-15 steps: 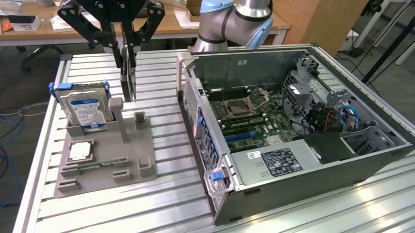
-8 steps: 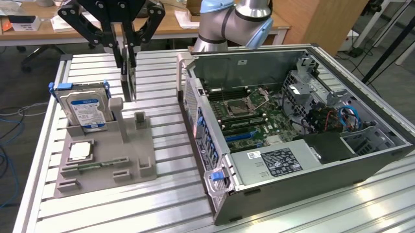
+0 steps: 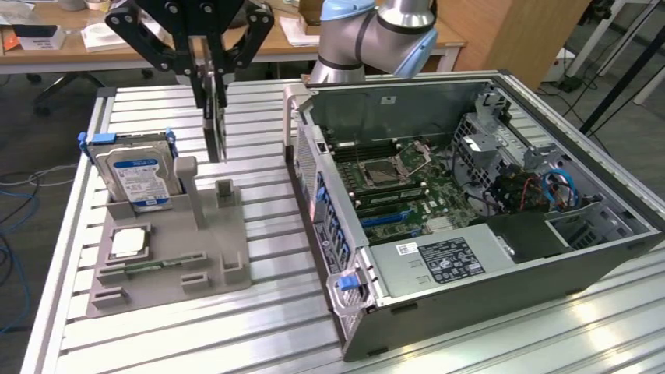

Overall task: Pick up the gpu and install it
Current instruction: 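Pick up the gpu and move the gpu toward the slot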

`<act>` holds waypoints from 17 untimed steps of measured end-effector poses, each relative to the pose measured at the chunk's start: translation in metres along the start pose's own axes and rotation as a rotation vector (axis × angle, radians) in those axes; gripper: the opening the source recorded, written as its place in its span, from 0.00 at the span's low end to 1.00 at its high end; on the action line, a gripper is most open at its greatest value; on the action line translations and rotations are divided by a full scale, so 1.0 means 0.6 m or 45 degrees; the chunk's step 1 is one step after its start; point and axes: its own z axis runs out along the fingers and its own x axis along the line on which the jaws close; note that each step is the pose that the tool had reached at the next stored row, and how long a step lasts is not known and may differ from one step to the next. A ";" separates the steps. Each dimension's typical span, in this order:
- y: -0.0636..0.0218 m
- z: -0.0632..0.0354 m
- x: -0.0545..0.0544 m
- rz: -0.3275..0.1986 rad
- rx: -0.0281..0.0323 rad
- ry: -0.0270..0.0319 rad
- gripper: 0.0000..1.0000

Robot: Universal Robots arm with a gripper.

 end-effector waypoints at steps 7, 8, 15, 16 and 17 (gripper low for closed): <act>0.001 0.001 -0.018 0.000 -0.0001 0.0000 0.26; 0.002 0.001 -0.021 0.000 0.0000 0.0001 0.26; 0.003 0.001 -0.039 0.000 -0.0001 0.0000 0.26; 0.003 0.001 -0.041 0.000 -0.0002 -0.0001 0.26; 0.003 0.001 -0.043 0.000 -0.0001 -0.0001 0.26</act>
